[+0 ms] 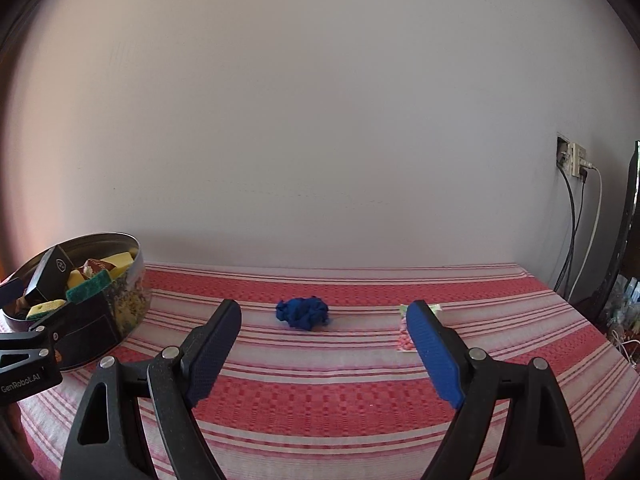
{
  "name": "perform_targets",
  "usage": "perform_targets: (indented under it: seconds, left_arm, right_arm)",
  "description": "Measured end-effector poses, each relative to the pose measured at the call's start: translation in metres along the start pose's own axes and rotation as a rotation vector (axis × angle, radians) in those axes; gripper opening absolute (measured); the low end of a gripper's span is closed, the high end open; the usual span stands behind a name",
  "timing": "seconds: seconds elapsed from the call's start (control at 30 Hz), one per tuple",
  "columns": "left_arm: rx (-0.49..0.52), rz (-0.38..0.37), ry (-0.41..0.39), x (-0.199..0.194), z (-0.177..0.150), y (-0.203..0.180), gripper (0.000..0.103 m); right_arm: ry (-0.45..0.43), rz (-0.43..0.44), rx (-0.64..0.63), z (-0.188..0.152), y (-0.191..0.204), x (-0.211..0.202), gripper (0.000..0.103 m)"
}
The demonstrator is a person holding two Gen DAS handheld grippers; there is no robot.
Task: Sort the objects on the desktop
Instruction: 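Move both tools back toward the blue cloth and candy packet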
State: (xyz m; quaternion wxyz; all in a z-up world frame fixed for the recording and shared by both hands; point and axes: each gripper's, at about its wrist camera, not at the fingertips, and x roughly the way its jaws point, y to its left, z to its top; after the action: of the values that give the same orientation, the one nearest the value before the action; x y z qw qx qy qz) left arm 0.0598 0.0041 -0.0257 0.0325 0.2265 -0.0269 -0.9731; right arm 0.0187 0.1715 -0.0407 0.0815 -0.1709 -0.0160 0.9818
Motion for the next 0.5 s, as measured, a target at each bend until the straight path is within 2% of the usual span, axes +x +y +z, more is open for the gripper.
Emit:
perform_targets:
  seconds: [0.3, 0.5]
  left_arm:
    - [0.029, -0.055, 0.031, 0.007, 0.005, -0.043, 0.103]
    - [0.040, -0.082, 0.059, 0.014, 0.008, -0.062, 0.103]
  right_arm:
    - [0.043, -0.074, 0.083, -0.001, -0.062, 0.016, 0.087]
    - [0.068, -0.107, 0.118, -0.001, -0.089, 0.026, 0.087]
